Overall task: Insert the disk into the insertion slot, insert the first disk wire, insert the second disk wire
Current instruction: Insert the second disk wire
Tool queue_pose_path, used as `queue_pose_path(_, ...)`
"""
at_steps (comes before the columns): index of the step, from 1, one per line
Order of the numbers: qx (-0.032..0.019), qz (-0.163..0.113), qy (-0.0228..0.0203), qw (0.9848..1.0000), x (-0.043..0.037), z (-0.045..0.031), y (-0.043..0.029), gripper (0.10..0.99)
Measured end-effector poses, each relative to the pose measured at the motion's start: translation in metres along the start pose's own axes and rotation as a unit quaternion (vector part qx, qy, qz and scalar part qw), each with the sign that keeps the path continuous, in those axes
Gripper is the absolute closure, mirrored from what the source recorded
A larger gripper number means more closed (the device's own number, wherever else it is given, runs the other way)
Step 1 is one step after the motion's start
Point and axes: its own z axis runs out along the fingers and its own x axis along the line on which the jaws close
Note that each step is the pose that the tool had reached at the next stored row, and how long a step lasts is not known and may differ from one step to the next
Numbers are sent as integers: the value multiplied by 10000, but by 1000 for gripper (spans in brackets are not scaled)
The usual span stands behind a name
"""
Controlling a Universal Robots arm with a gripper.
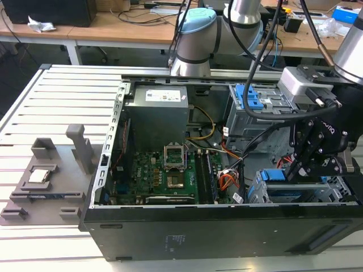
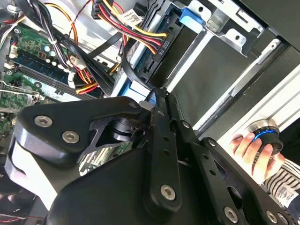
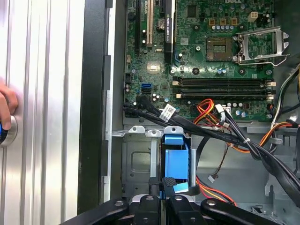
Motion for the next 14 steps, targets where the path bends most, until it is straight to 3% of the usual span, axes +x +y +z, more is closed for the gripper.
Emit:
queue_pose_path(9, 0, 0, 0, 10000, 112, 11, 1, 937)
queue_pose_path(14, 0, 0, 0, 10000, 118, 12, 1, 937)
